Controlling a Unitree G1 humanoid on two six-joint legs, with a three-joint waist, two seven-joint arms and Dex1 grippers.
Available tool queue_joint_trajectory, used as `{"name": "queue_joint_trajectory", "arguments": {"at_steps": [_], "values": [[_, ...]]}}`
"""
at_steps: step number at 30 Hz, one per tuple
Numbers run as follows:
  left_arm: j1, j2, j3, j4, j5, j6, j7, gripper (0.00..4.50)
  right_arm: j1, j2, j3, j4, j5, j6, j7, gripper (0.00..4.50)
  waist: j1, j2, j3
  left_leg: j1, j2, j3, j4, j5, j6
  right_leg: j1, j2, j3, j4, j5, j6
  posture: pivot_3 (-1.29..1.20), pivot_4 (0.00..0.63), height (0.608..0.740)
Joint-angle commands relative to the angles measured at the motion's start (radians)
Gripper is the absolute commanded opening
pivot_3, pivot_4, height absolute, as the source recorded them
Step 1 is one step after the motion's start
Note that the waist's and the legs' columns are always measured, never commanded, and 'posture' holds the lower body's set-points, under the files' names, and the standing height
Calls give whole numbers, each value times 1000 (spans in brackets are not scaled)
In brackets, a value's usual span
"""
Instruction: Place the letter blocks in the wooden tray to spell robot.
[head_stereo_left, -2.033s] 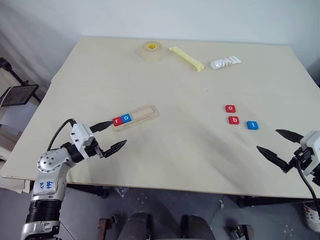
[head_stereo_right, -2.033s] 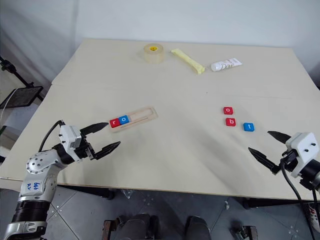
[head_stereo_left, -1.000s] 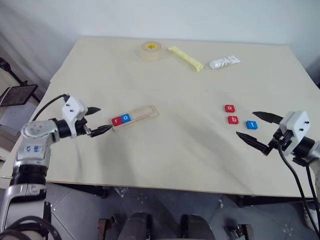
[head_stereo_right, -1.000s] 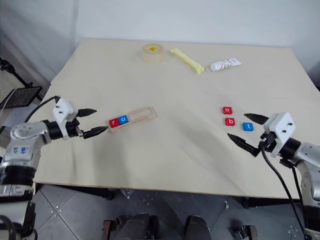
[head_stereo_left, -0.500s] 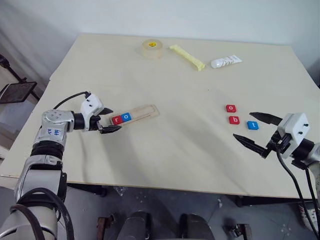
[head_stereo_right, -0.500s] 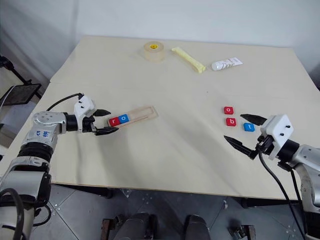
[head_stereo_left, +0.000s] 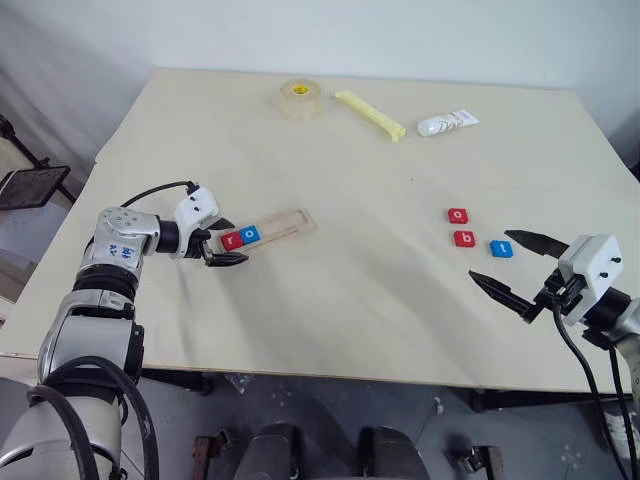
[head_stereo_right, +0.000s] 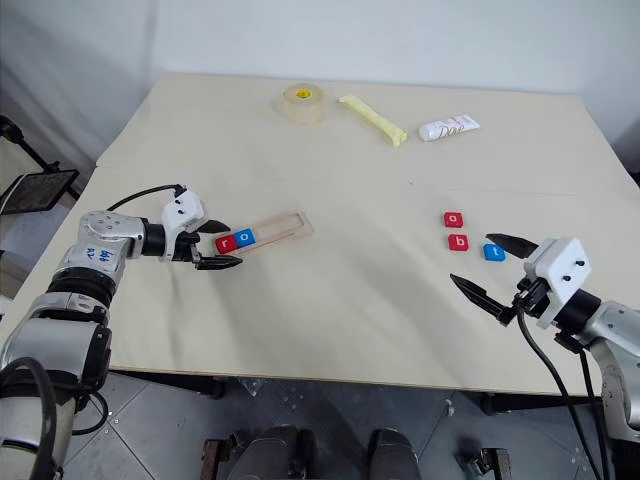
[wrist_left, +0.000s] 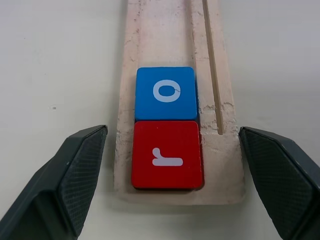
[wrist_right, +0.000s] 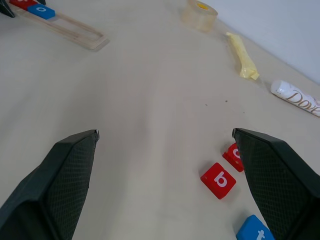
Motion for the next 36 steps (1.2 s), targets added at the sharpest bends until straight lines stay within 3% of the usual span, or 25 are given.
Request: {"name": "queue_joint_trajectory", "arguments": {"at_steps": [1,4,12,18,27,36], "values": [[10,11,-67,30,89,10,1,4110,-5,5,-11,-17,4,-12,-12,4500,0,0,0,0,0,0,0,0,0,0,0,0,0,0,0,0,150,740],[4,3,-59,31,82,41,27,3415,-15,8,-3,-12,0,-14,-16,4500,-1,1,0,1,0,1,1,0,0,1,0,1,1,0,0,0,150,740],[-6,-17,-38,10,51,19,0,3411,-28,6,9,-1,-6,-19,-18,4500,-1,1,-1,1,1,1,5,0,0,2,0,2,1,0,0,0,150,740],[-32,-71,-28,-133,15,83,-44,3411,-40,-1,12,10,-7,-18,-9,4500,8,0,0,-1,-1,-1,7,-1,1,2,-1,2,1,0,0,0,150,740],[68,-177,-92,-573,5,265,-70,3411,-24,7,4,12,-16,-32,-6,4500,2,-2,1,-5,0,-2,6,-1,1,-2,0,1,1,0,0,0,150,740],[113,-323,-230,-796,52,453,1,3411,107,-3,-60,20,-16,-69,11,4500,9,-2,1,-5,-1,-2,7,-1,2,-1,-1,1,1,0,0,0,150,740]]}}
